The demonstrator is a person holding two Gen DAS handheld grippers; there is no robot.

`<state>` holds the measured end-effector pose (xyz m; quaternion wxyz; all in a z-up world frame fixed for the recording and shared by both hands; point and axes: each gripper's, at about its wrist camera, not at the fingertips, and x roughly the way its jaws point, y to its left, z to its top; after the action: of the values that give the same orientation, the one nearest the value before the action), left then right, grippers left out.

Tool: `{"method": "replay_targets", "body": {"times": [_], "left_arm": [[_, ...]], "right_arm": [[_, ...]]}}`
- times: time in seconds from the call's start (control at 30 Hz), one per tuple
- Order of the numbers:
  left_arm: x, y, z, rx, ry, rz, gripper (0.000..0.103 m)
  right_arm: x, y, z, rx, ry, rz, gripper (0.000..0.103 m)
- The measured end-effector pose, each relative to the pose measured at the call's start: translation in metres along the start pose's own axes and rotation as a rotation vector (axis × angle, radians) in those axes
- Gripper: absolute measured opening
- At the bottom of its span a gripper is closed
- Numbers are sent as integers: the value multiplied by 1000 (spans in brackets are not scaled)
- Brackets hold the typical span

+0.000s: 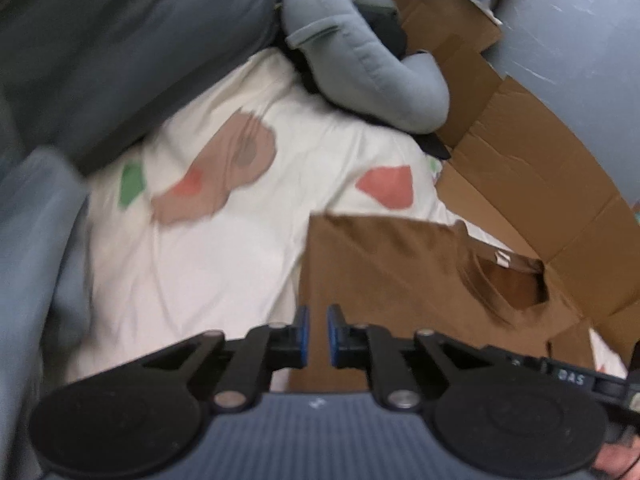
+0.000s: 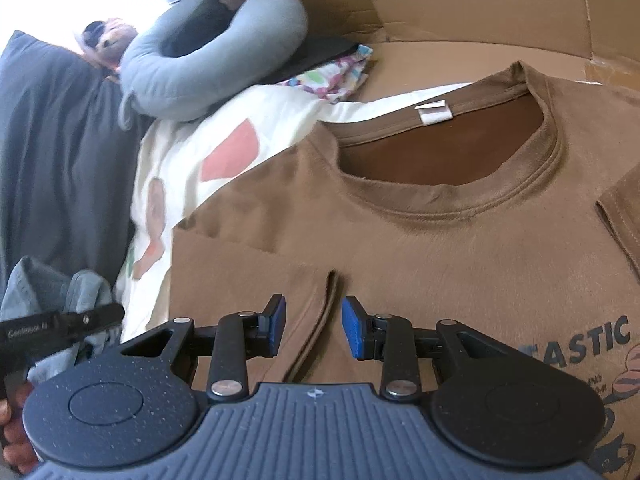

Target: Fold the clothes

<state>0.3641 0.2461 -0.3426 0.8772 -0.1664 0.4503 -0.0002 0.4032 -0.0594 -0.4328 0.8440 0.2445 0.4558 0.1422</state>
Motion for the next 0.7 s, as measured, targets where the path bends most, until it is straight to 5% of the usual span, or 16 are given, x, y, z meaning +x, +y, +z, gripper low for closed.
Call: {"method": "replay_targets", "body": {"times": [0.13,0.4,0.57,0.7], "left_arm": [[-19,2,-24,-60,-19,6,15],[-34,13,-74,-207,7,2,9],[-27,11,-104,-293,4,-83,39],[-17,10,-127,-382,4,-103,39]], "right_arm": [[-7,4,-6,-38,12,20,34],[-14,9,-13,-103,33,40,33],[-12,10,-17,-115,32,42,33],[-6,8,-14,-104,30,35,33]]}}
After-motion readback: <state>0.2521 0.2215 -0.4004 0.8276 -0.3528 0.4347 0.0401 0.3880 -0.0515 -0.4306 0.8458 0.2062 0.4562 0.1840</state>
